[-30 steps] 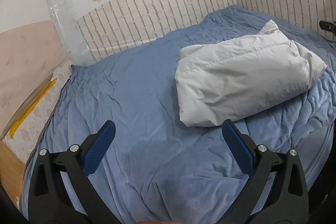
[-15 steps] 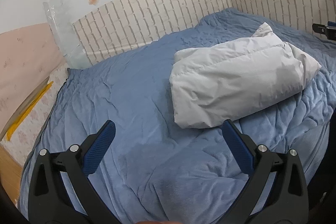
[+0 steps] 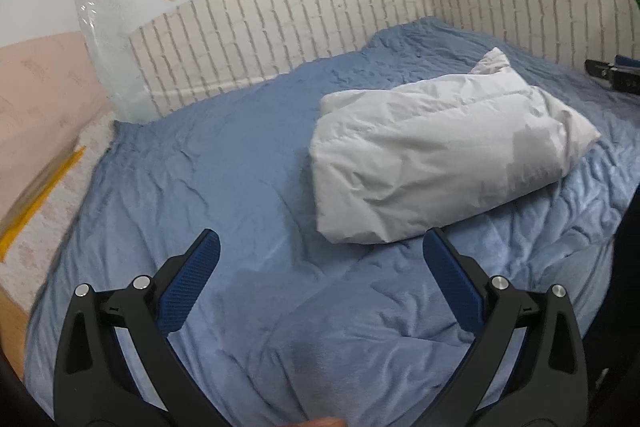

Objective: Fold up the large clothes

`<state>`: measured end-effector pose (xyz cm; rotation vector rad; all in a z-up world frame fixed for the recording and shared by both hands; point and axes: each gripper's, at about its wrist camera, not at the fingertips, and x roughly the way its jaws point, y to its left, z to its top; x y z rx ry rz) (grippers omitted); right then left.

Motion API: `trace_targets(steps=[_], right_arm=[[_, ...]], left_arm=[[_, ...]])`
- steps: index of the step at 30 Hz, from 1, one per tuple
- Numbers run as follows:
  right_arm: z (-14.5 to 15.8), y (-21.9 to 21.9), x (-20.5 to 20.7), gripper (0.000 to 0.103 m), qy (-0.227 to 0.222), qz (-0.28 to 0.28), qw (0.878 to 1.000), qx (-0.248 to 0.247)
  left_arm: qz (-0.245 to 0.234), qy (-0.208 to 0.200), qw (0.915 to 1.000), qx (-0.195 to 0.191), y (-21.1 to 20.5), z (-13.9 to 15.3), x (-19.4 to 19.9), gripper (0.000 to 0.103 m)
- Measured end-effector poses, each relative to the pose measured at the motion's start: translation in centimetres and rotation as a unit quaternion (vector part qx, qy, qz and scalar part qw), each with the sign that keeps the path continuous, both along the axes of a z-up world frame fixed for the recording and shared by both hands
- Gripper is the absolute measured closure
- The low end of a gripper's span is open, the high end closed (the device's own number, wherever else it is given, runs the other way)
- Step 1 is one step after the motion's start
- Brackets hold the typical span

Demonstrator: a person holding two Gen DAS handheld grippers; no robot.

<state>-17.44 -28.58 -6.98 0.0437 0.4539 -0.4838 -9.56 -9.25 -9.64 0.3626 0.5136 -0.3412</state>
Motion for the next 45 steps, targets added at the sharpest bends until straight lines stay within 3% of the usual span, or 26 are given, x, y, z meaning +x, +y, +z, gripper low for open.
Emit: trace_targets(steps=[17, 45], right_arm=[[-0.3, 0.0, 1.0, 0.002, 0.026, 0.004, 0.999, -0.019], [0.0, 0.2, 0.8, 0.002, 0.018, 0.008, 1.000, -0.018]], left_arm=[[0.004, -0.008, 0.9997, -0.022, 0.6, 0.4, -0.2, 0.003], [0.017, -0.022, 0.9990, -0.034, 1.4, 0.9, -0.5, 0.003]])
